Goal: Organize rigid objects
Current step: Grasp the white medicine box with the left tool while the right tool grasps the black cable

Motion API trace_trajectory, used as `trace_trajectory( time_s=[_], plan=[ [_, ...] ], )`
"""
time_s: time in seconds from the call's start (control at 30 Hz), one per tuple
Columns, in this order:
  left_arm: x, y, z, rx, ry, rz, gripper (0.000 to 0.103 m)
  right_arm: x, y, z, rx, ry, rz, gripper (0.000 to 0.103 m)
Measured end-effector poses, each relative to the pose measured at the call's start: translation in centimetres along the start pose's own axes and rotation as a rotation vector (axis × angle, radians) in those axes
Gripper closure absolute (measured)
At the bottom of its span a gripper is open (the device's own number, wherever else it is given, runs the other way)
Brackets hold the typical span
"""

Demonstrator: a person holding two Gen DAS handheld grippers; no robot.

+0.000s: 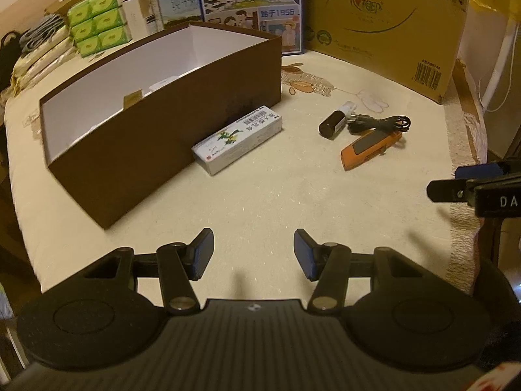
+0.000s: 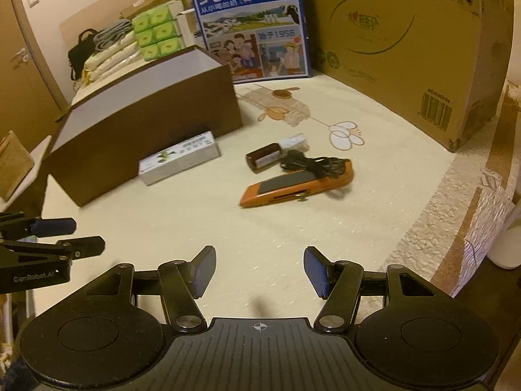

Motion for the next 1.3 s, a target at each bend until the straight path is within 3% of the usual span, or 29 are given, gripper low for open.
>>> trace_trajectory(
  time_s=[0.5,0.83,1.0,1.03,1.07,1.13,1.3],
  plan=[
    [-6.3,2.2,-4.0,-0.088,-0.056,0.016,0.053,-4.9,-3.5,-4.8,0.097,-0.06,0.066,0.046],
    [-11.4,4.8,-4.8,-0.034,-0.013,-0.03,0.053,-9.1,-4.5,-7.3,0.185,-0.081,0.106,0.046],
    [-13.0,4.4,-5.0,0.0,-0.016,-0.01,0.053,-10.9,-4.9,-6.9,0.22,-0.064,0.135,0.047],
    [-13.1,4.1,-5.0,0.001,-0.019,-0.004,0.053,-11.0,-5.1,-6.8,0.225,-0.062,0.147,0.055],
    [-13.3,3.8,-5.1,0.0,-0.02,0.001,0.053,-11.1,-5.2,-6.7,0.228,-0.055,0.152,0.071],
    [-13.4,3.1,-5.1,-0.006,-0.023,0.013,0.053,-11.2,-5.4,-6.1,0.204,-0.025,0.134,0.083],
    [-13.1,0.4,-5.0,-0.029,-0.03,0.091,0.053,-10.2,-5.0,-5.1,0.123,-0.009,0.096,0.085]
  ],
)
Point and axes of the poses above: each gripper's, at about its wrist camera, not at the fingertips, and x roughly against the way its jaws point, y to its left, z to its underside, the point moved 10 cm from there along -x, roughly the way its jaws point, and after that the axes turned 1 degree about -y, right-handed, at the moved point
